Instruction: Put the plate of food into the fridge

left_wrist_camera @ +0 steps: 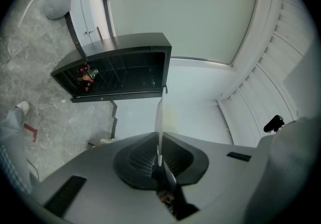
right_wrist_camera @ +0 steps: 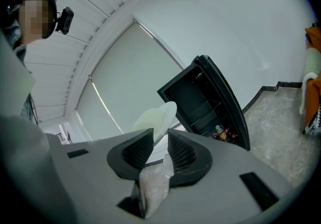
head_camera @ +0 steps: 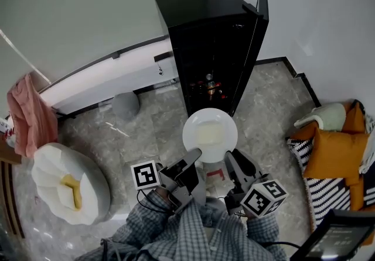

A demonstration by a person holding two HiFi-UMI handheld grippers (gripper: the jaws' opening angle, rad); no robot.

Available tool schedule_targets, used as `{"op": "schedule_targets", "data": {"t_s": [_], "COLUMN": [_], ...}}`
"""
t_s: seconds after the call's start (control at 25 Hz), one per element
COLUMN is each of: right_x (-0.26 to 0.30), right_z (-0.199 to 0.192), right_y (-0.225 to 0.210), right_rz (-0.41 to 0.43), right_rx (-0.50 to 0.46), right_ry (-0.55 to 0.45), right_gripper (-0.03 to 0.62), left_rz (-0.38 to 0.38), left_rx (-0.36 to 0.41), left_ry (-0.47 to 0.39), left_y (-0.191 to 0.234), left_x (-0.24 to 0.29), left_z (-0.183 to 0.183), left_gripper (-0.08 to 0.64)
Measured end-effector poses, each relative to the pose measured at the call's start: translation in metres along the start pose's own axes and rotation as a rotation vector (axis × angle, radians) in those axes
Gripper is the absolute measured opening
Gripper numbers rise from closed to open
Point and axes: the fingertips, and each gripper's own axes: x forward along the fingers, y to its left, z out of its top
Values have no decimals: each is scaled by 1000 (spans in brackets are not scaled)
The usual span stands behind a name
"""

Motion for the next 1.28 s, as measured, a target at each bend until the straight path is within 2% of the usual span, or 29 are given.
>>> {"op": "schedule_targets", "data": {"t_s": [0.12,0.44,1.28], "right_x": [0,11,91], "right_z": [4,27,82], "right_y": [-5,-19,-62], "right_rz": [-14,-55,-102], "right_rx": [8,-47,8], "right_ry": [-14,-37,-25], "right_gripper": [91,91,91], "left_rz": [-6,-17,-16], "left_rx": [-4,-9,-32], "left_ry": [18,46,77], "left_y": [0,-1,4], "left_x": [8,37,111], "left_z": [0,13,91], "left_gripper": [20,20,20]}}
